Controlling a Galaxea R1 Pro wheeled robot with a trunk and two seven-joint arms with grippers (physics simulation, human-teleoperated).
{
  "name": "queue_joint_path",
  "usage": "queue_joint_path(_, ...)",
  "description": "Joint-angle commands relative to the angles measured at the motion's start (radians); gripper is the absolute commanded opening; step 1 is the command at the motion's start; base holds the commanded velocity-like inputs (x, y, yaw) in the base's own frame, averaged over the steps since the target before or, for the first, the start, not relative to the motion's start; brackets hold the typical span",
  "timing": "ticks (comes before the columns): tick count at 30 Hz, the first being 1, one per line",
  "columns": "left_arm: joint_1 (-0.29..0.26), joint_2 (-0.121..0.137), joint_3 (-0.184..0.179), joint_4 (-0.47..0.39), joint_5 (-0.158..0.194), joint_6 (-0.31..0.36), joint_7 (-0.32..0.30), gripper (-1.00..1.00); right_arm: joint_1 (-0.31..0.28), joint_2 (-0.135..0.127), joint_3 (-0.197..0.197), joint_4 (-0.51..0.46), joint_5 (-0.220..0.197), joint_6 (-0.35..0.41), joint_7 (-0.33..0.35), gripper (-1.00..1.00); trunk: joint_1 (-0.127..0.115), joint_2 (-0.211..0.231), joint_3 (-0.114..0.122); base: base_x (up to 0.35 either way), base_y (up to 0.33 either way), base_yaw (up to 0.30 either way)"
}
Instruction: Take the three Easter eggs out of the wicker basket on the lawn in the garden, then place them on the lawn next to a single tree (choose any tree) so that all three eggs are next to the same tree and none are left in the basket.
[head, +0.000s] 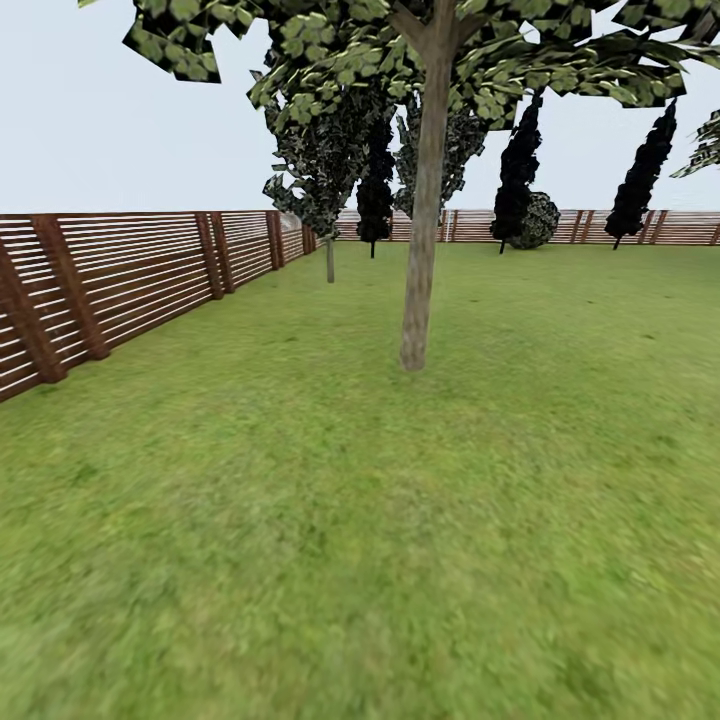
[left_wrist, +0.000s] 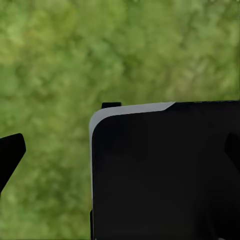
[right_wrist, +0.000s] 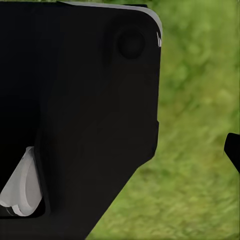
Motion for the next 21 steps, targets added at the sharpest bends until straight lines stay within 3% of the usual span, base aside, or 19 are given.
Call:
queue_joint_path(1, -0.001, 0.0, -0.002, 0.001, -0.001, -0.003, 0.0, 1.0, 0.0, 0.0, -0.001, -0.001, 0.001, -0.002, 0.0, 1.0, 0.0, -0.001, -0.001, 0.166, 0.0, 0.0)
queue_joint_path(21, -0.001, 0.0, -0.001, 0.001, -0.001, -0.003, 0.0, 1.0, 0.0, 0.0, -0.001, -0.001, 0.001, -0.002, 0.0, 1.0, 0.0, -0.001, -0.001, 0.165, 0.0, 0.0)
